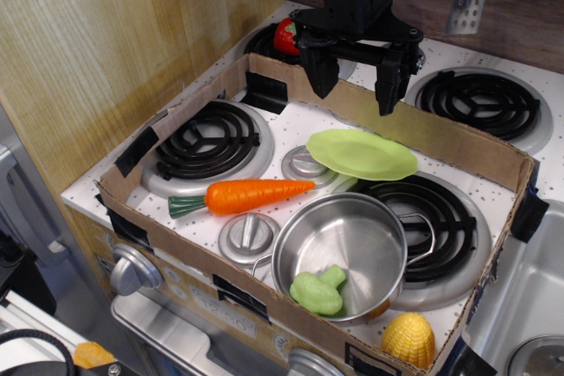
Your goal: Take broccoli out of pan
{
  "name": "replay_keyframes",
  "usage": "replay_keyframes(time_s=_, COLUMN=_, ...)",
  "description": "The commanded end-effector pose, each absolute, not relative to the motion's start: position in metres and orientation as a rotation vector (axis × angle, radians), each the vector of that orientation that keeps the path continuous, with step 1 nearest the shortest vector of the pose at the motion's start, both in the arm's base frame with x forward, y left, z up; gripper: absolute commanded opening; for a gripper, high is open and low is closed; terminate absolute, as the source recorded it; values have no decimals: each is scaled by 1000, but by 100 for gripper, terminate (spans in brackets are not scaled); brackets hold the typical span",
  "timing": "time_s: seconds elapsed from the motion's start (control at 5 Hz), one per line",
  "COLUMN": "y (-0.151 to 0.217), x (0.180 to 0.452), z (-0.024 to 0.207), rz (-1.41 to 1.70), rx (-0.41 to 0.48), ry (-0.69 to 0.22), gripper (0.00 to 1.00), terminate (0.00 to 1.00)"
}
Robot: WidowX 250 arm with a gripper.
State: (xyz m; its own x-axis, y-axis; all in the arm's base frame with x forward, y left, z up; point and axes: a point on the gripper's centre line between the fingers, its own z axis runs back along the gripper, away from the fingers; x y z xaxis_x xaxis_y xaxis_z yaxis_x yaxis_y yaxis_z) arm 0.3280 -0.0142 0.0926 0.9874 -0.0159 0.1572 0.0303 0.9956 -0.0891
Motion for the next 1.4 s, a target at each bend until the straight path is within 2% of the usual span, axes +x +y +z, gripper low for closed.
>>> replay_keyframes(time_s=0.0, y=-14, x=328, z=93, rz=-23, rx=-91, ry=-157, gripper=100, terminate=0)
replay_keyframes(time_s=0.2, y=-13, x=322, z=117, rz=-4, rx=-37, ry=-179, gripper=100, terminate=0)
replay_keyframes(time_s=0.4, y=-12, x=304, z=133, rz=56, rx=-31, ry=-144, gripper=100, terminate=0)
replay_keyframes(time_s=0.6, y=-22, x=279, z=132, rz=123, rx=-26, ry=-140, gripper=100, terminate=0)
replay_keyframes(time_s=0.8, y=-28, x=259, z=114, rz=151, rx=-16, ry=-163, gripper=100, terminate=0)
replay_keyframes(time_s=1.2, y=-43, x=232, z=85, rz=161, rx=-87, ry=-182, gripper=100, terminate=0)
